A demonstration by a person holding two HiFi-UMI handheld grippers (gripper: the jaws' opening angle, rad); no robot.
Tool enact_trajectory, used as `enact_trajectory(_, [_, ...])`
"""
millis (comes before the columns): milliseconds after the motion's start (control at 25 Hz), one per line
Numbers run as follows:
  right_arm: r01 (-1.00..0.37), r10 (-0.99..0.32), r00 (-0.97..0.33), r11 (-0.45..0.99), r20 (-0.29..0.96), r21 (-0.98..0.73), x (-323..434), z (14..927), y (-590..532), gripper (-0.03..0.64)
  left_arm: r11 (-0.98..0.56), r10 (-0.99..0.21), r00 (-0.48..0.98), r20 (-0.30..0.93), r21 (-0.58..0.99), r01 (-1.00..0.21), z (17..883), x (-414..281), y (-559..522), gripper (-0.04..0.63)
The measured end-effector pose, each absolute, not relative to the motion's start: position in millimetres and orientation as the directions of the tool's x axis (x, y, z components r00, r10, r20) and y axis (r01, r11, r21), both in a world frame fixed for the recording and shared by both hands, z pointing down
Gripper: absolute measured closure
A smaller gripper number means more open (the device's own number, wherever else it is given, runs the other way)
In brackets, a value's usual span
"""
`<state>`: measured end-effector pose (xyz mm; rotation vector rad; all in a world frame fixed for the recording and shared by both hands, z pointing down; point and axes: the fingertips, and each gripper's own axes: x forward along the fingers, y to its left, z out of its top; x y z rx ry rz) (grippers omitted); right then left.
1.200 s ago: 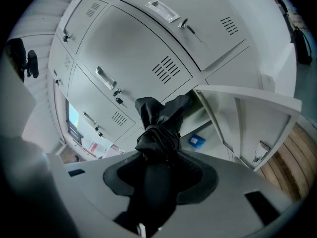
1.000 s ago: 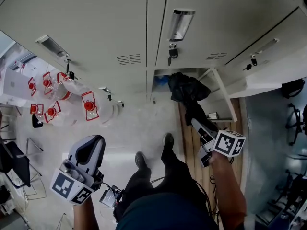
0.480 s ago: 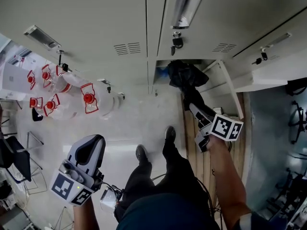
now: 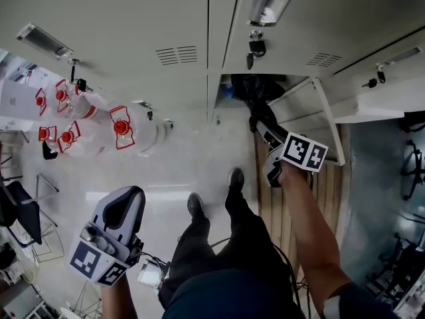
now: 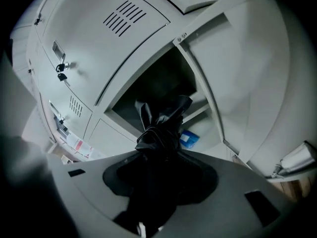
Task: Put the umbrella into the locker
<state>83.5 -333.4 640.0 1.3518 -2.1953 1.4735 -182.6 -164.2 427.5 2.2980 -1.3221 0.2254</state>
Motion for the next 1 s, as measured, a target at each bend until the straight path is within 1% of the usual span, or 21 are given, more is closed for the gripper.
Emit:
enact_trajectory(560, [-0.76, -0.627, -0.572, 0.164, 0.528, -0.629, 63.2, 668.1, -383.9, 0.433, -0.396, -0.762, 0.514, 0.394, 0.344, -0.851, 455.0, -180.0, -159.0, 0.561])
enact_trajectory(1000, [-0.811, -0.613, -0.545, 0.215, 0.571, -0.544, 40.1, 697.0, -436.0, 0.431, -0.38, -0.76, 0.507, 0.405, 0.356, -0.854, 468.4, -179.8, -157.8, 0.561])
